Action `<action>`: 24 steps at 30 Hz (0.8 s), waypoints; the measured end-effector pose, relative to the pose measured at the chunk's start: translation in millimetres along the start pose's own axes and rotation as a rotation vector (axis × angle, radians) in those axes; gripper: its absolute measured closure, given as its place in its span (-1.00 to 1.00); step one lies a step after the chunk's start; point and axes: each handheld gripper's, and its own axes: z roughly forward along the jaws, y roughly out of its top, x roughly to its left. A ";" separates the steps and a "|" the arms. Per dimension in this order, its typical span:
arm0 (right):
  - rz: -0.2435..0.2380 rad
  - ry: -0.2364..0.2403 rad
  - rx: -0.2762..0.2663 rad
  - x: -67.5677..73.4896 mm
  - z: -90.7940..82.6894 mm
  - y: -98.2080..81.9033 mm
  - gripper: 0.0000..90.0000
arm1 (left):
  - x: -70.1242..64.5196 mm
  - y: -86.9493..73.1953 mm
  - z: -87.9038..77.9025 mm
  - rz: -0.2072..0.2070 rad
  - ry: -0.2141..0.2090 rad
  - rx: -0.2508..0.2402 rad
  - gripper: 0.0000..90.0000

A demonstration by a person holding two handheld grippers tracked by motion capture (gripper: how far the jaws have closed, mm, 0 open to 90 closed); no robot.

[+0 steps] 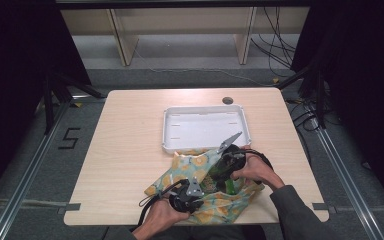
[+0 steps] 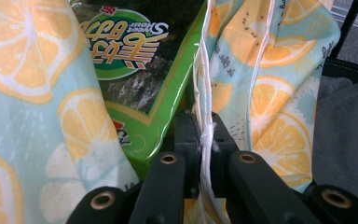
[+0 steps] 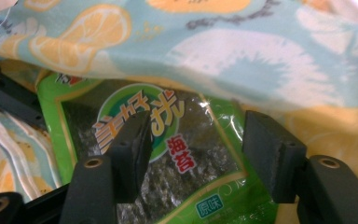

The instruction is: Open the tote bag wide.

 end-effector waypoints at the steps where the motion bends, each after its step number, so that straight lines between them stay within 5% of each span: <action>1: 0.008 -0.011 0.002 -0.9 -0.6 0.3 -0.05 | 0.8 -0.1 -0.3 0.009 -0.002 0.008 0.91; 5: 0.028 -0.053 -0.018 -6.1 -1.3 -0.7 -0.15 | 1.0 0.3 1.6 0.030 -0.014 -0.001 0.91; 7: 0.038 -0.041 0.012 -6.5 0.5 -2.5 -0.19 | 0.0 0.2 1.1 0.013 -0.010 -0.001 0.91; 10: 0.031 -0.024 0.060 -3.8 4.4 -3.0 -0.20 | 3.1 0.8 -0.2 0.039 -0.004 0.010 0.92; 14: 0.035 0.024 0.064 -1.7 3.4 -2.6 -0.13 | 3.8 -1.2 1.5 -0.009 0.002 -0.009 0.92; 24: 0.067 0.048 0.089 3.8 4.9 -5.7 -0.06 | 10.4 -2.0 2.5 -0.005 0.021 0.011 0.93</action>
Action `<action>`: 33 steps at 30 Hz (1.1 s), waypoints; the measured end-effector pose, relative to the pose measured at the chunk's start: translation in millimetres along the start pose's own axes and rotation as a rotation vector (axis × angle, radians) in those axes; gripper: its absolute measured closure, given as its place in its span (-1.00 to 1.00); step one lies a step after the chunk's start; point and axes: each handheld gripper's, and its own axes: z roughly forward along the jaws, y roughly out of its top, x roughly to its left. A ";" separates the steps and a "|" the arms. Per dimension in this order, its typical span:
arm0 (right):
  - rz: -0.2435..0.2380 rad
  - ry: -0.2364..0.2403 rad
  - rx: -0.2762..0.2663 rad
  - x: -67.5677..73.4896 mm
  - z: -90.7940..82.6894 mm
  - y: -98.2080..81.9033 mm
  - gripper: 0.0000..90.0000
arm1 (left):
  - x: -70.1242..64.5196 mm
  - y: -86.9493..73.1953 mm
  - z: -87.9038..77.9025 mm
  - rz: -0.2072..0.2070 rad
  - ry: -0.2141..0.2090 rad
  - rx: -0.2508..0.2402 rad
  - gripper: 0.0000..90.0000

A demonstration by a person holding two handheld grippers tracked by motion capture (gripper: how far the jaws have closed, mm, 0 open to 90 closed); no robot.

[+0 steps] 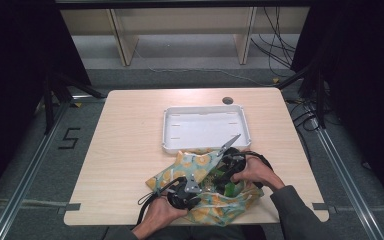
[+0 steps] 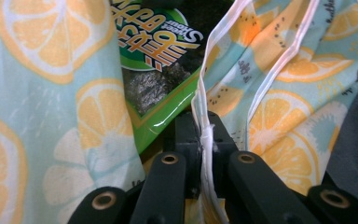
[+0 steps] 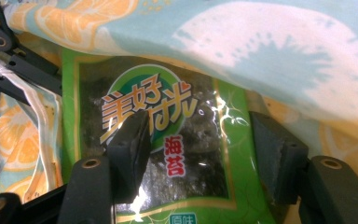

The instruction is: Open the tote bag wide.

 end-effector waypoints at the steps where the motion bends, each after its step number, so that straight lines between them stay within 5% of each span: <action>1: -0.004 -0.017 0.006 -0.6 -0.2 -0.1 -0.05 | -0.4 0.0 1.0 -0.011 0.006 -0.010 0.93; 18: 0.039 0.064 -0.060 5.4 -16.9 5.2 0.32 | 0.2 0.2 2.7 -0.005 0.011 -0.011 0.93; 20: 0.048 0.135 -0.086 5.9 -19.5 5.0 0.40 | 0.4 0.4 2.7 -0.007 0.014 -0.010 0.93; 23: 0.028 0.122 -0.090 12.5 -24.3 8.3 0.51 | 0.0 0.0 3.0 -0.029 0.017 -0.012 0.93; 24: 0.032 0.157 -0.089 14.3 -26.3 9.9 0.56 | 0.5 0.2 2.3 -0.024 0.013 -0.011 0.92; 25: 0.046 0.152 -0.085 17.6 -28.3 11.1 0.59 | 1.5 0.7 1.6 -0.010 0.016 -0.013 0.92; 27: -0.008 0.147 -0.096 20.4 -29.5 13.8 0.62 | 1.9 0.8 1.2 -0.011 0.020 -0.018 0.90; 30: 0.004 0.116 -0.084 27.3 -31.1 15.3 0.64 | 2.1 1.1 -0.3 0.006 0.014 0.002 0.87; 32: 0.027 0.095 -0.068 30.2 -32.2 16.1 0.65 | -1.0 1.2 0.0 -0.029 0.015 -0.016 0.85; 33: -0.002 0.087 -0.080 29.3 -31.9 16.7 0.65 | -1.7 1.5 -0.4 -0.034 0.012 -0.021 0.83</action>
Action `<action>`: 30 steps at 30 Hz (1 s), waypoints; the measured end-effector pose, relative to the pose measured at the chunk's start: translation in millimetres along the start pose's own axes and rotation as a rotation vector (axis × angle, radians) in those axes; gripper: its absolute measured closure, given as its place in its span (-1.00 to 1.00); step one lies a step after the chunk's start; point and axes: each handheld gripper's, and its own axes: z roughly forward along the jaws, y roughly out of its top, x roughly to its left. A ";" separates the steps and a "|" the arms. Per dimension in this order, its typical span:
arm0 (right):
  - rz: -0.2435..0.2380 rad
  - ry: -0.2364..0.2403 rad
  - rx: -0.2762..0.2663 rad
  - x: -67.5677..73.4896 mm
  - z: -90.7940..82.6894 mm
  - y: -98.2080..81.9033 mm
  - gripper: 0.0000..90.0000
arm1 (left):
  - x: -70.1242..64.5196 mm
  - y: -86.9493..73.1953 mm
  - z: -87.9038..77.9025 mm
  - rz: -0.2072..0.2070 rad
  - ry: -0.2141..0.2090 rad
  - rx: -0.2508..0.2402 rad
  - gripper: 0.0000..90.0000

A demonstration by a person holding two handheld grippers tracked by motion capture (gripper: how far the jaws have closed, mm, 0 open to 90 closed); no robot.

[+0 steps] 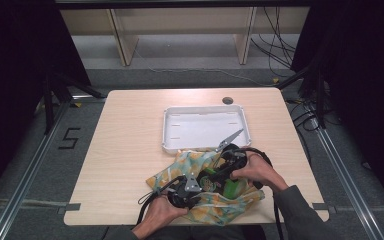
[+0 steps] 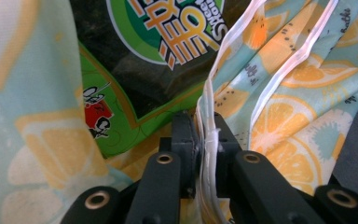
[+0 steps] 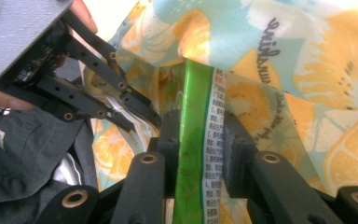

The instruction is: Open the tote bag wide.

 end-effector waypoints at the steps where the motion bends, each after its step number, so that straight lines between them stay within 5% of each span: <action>1: 0.000 -0.004 0.005 1.2 -0.3 0.4 0.65 | 1.2 0.7 -1.6 0.030 -0.005 0.010 0.80; 4: -0.006 -0.002 0.005 2.5 -0.9 0.5 0.66 | -1.9 1.3 -2.8 0.010 -0.007 -0.003 0.64; 5: 0.001 -0.018 0.011 4.4 -2.5 0.6 0.66 | -2.9 2.2 -7.0 0.050 -0.012 0.011 0.60; 10: -0.038 -0.010 0.012 3.8 -5.6 0.8 0.67 | -10.1 3.3 -22.3 0.049 -0.032 0.005 0.38; 16: -0.028 -0.048 0.014 6.3 -8.6 -0.3 0.68 | -9.3 13.4 -53.7 -0.004 -0.029 -0.129 0.15; 20: -0.030 -0.052 0.013 7.4 -9.9 -0.2 0.68 | -1.2 22.4 -72.0 0.009 0.048 -0.177 0.14; 21: -0.032 -0.059 0.015 7.7 -10.4 -0.1 0.68 | -1.2 22.4 -72.0 0.009 0.048 -0.177 0.12; 24: -0.037 -0.064 0.017 8.4 -10.6 0.0 0.68 | 7.4 25.5 -73.9 0.016 0.154 -0.150 -0.02; 26: -0.048 -0.059 0.012 7.8 -10.5 0.1 0.68 | 10.1 26.1 -75.5 0.038 0.175 -0.144 -0.04; 30: -0.056 -0.069 0.012 7.4 -12.4 -0.2 0.68 | 20.0 27.6 -78.2 -0.008 0.233 -0.158 -0.10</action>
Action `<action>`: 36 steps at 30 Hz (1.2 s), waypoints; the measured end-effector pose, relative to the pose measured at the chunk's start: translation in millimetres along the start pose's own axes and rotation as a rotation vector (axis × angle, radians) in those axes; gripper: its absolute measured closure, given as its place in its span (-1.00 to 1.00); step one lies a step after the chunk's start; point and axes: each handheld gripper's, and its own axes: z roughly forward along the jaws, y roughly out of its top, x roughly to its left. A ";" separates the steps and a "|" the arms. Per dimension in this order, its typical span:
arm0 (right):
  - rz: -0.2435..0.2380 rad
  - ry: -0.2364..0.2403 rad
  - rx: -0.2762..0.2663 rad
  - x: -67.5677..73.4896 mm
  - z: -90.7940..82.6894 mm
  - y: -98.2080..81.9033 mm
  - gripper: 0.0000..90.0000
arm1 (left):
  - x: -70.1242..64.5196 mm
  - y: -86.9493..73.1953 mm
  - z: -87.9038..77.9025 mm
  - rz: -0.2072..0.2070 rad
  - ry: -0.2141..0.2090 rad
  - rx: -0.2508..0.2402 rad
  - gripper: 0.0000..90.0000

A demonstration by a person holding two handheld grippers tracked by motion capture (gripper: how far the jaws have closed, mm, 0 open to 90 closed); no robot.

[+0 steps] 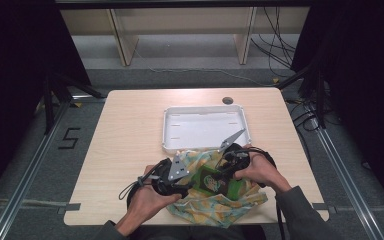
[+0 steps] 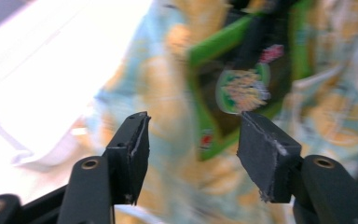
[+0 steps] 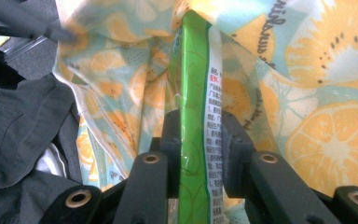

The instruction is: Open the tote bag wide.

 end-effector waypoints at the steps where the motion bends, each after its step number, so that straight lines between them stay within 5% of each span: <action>1: 0.017 -0.002 0.005 1.4 -0.5 -0.1 0.68 | 5.3 0.7 0.5 0.012 -0.009 0.030 -0.11; 3: 0.027 0.026 0.011 2.6 0.0 0.2 0.68 | 9.9 1.1 6.1 -0.002 -0.026 0.031 -0.01; 4: -0.018 0.007 -0.005 0.3 0.8 0.7 0.68 | 12.3 1.3 11.3 -0.013 -0.048 0.026 0.08; 6: -0.018 0.002 0.001 1.6 0.2 0.7 0.68 | 15.5 1.4 20.0 -0.010 -0.071 0.031 0.42; 9: -0.015 -0.007 0.006 2.3 -0.3 0.1 0.68 | 25.5 -0.5 31.5 -0.003 -0.054 0.044 0.77; 12: -0.021 0.009 0.021 1.9 -1.7 -1.3 0.68 | 40.4 -8.8 43.1 -0.048 -0.031 0.059 0.89; 17: -0.029 0.013 0.016 1.8 -3.4 -3.3 0.68 | 52.2 -26.7 58.2 -0.093 -0.032 0.121 0.91; 24: -0.043 0.016 -0.002 4.1 -6.0 -2.9 0.68 | 53.0 -43.6 79.4 -0.075 -0.056 0.224 0.90; 26: -0.071 0.008 -0.012 3.0 -7.3 -2.4 0.68 | 52.1 -43.4 80.3 -0.068 -0.061 0.224 0.88; 27: -0.042 0.004 -0.013 4.7 -9.5 -2.0 0.68 | 51.3 -43.1 79.5 -0.077 -0.065 0.221 0.86; 33: -0.051 -0.030 -0.059 6.4 -20.4 2.0 0.68 | 56.5 -40.4 67.5 -0.129 -0.086 0.181 0.50; 36: -0.055 -0.029 -0.085 7.5 -26.3 4.6 0.68 | 62.1 -35.2 47.4 -0.158 -0.107 0.128 0.38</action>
